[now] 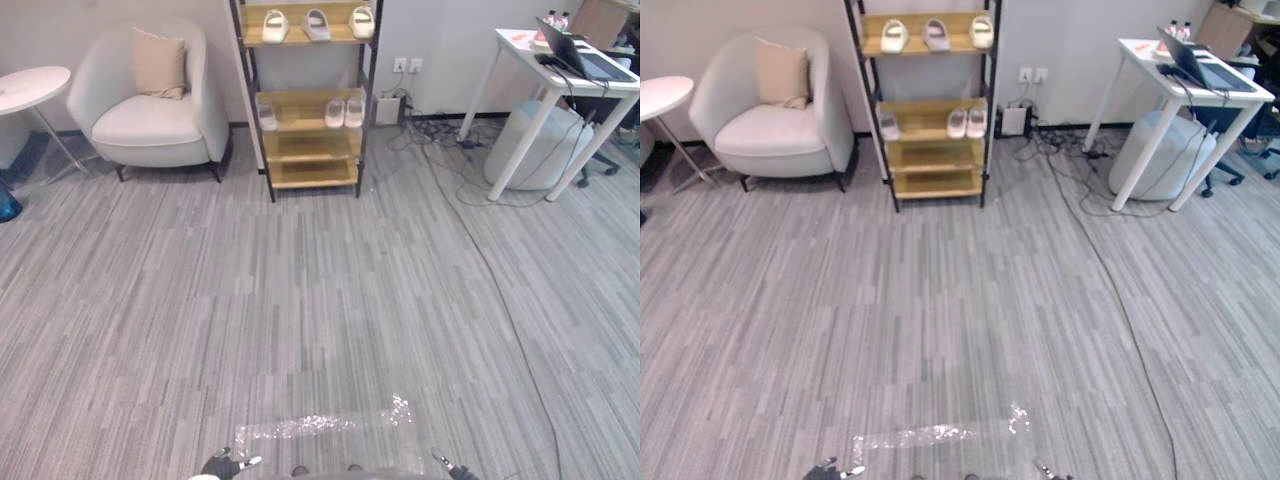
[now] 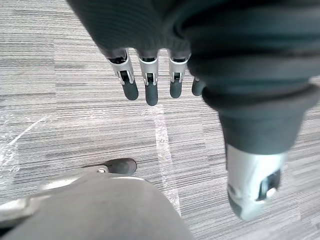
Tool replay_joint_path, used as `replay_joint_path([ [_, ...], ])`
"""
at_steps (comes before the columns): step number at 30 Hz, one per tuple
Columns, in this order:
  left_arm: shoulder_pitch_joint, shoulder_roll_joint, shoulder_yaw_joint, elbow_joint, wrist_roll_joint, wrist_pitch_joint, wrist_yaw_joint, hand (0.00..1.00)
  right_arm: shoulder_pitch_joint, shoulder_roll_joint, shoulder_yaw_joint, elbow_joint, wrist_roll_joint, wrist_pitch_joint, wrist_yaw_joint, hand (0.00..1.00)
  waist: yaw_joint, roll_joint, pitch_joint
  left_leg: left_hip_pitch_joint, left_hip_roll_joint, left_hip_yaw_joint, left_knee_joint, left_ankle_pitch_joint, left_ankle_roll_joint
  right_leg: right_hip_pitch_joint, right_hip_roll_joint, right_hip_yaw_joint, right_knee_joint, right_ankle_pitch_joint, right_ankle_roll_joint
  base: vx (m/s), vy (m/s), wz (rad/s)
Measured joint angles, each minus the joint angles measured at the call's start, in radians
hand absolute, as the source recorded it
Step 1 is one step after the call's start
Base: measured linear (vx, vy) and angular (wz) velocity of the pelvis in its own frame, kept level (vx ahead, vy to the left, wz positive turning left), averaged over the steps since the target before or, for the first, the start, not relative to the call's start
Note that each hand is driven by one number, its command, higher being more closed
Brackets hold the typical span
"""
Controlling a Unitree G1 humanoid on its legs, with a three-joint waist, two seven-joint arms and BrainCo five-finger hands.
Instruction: Organize the slippers on the shoe rack
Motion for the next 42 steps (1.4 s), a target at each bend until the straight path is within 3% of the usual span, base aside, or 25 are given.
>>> replay_joint_path([
  [15,0.000,0.002,0.009,0.002,-0.015,0.000,0.034,0.00,-0.008,-0.001,0.030,0.001,-0.027,-0.003,-0.020,0.00,0.002,-0.012,0.018,-0.002,0.001,-0.027,-0.009,0.022,-0.010,-0.004,-0.006,-0.037,0.036,-0.017,-0.003,-0.02,-0.009,0.07],
  [18,-0.020,0.008,0.012,0.002,-0.024,0.001,0.032,0.00,-0.004,-0.001,0.030,0.001,-0.026,-0.009,-0.020,0.00,0.002,-0.021,0.038,-0.044,-0.008,-0.017,0.074,-0.038,-0.036,-0.048,-0.027,-0.042,0.131,-0.075,-0.001,-0.04,-0.021,0.07],
  [21,-0.022,-0.005,0.073,-0.008,-0.031,0.001,0.031,0.00,0.018,-0.002,0.030,-0.024,-0.025,-0.011,-0.024,0.00,0.006,-0.028,0.070,-0.134,0.036,0.100,0.316,-0.152,-0.097,-0.075,-0.041,-0.031,0.230,-0.135,-0.026,-0.02,-0.024,-0.01],
  [22,-0.019,-0.009,0.103,-0.018,-0.032,0.003,0.030,0.00,0.019,0.001,0.031,-0.032,-0.024,-0.011,-0.026,0.00,0.009,-0.029,0.082,-0.177,0.048,0.149,0.433,-0.160,-0.085,-0.075,-0.051,-0.031,0.263,-0.158,-0.037,0.06,-0.026,-0.08],
  [23,-0.015,-0.020,0.124,-0.031,-0.039,0.002,0.031,0.00,0.038,0.006,0.039,-0.060,-0.013,-0.013,-0.029,0.00,0.010,-0.019,0.089,-0.238,0.084,0.218,0.578,-0.189,-0.040,-0.065,-0.057,-0.031,0.291,-0.179,-0.037,0.08,-0.004,-0.03],
  [25,-0.009,-0.022,0.125,-0.041,-0.043,0.002,0.031,0.00,0.041,0.007,0.046,-0.060,-0.005,-0.012,-0.031,0.00,0.009,-0.015,0.089,-0.272,0.105,0.256,0.607,-0.194,-0.031,-0.062,-0.068,-0.031,0.306,-0.200,-0.027,0.06,0.029,0.01],
  [28,-0.001,-0.026,0.127,-0.062,-0.053,0.001,0.033,0.00,0.040,0.007,0.075,-0.083,0.014,-0.010,-0.036,0.00,0.012,-0.011,0.089,-0.313,0.096,0.292,0.468,-0.169,-0.024,-0.041,-0.090,-0.006,0.300,-0.237,-0.011,0.19,0.142,0.00],
  [29,0.001,-0.029,0.128,-0.064,-0.054,0.001,0.034,0.00,0.037,0.003,0.075,-0.096,0.013,-0.012,-0.036,0.00,0.013,-0.008,0.088,-0.326,0.086,0.293,0.407,-0.136,-0.029,-0.041,-0.099,0.005,0.295,-0.246,0.000,0.30,0.246,-0.29],
  [30,0.003,-0.034,0.128,-0.058,-0.054,0.001,0.034,0.00,0.027,-0.007,0.070,-0.090,0.013,-0.011,-0.036,0.00,0.020,-0.002,0.085,-0.329,0.070,0.265,0.363,-0.065,-0.038,-0.037,-0.103,0.030,0.273,-0.249,0.007,0.25,0.231,-0.52],
  [32,0.003,-0.029,0.125,-0.037,-0.054,0.001,0.036,0.00,0.013,-0.009,0.069,-0.085,0.012,-0.012,-0.038,0.00,0.032,-0.005,0.057,-0.332,0.033,0.266,0.366,-0.088,0.031,-0.036,-0.117,0.093,0.239,-0.260,0.023,0.37,0.251,-0.47],
  [34,0.000,-0.022,0.128,-0.027,-0.053,0.002,0.038,0.00,0.009,0.003,0.068,-0.081,0.011,-0.011,-0.035,0.00,0.031,-0.021,0.035,-0.327,0.003,0.303,0.367,-0.121,0.050,-0.049,-0.142,0.134,0.290,-0.272,0.045,0.54,0.255,-0.21],
  [36,-0.003,-0.016,0.116,-0.025,-0.052,0.004,0.041,0.00,0.007,0.007,0.066,-0.084,0.009,-0.011,-0.034,0.00,0.030,-0.028,0.032,-0.267,-0.036,0.320,0.356,-0.156,0.089,-0.127,-0.161,0.187,0.538,-0.244,0.148,0.45,0.191,-0.10],
  [37,-0.013,-0.014,0.104,-0.025,-0.051,0.005,0.041,0.00,0.004,0.006,0.066,-0.091,0.009,-0.011,-0.034,0.00,0.025,-0.026,0.033,-0.226,-0.043,0.316,0.344,-0.166,0.095,-0.178,-0.162,0.186,0.696,-0.206,0.223,0.42,0.149,-0.05],
  [39,-0.029,-0.014,0.091,-0.026,-0.052,0.006,0.041,0.00,-0.006,0.003,0.069,-0.095,0.009,-0.012,-0.034,0.00,0.017,-0.021,0.039,-0.126,-0.041,0.299,0.311,-0.173,0.095,-0.250,-0.161,0.136,0.900,-0.207,0.191,0.40,0.095,-0.07],
  [41,-0.047,-0.018,0.065,-0.028,-0.059,0.005,0.042,0.00,-0.015,-0.006,0.077,-0.100,0.009,-0.013,-0.035,0.00,0.016,0.001,0.052,-0.011,-0.029,0.299,0.246,-0.173,0.094,-0.297,-0.159,0.069,0.917,-0.230,0.120,0.36,0.027,-0.14],
  [42,-0.061,-0.018,0.058,-0.028,-0.064,0.004,0.042,0.00,-0.020,-0.006,0.079,-0.101,0.009,-0.013,-0.035,0.00,0.013,0.000,0.051,0.017,-0.026,0.298,0.228,-0.173,0.094,-0.324,-0.158,0.050,0.878,-0.236,0.107,0.31,-0.028,0.01],
])
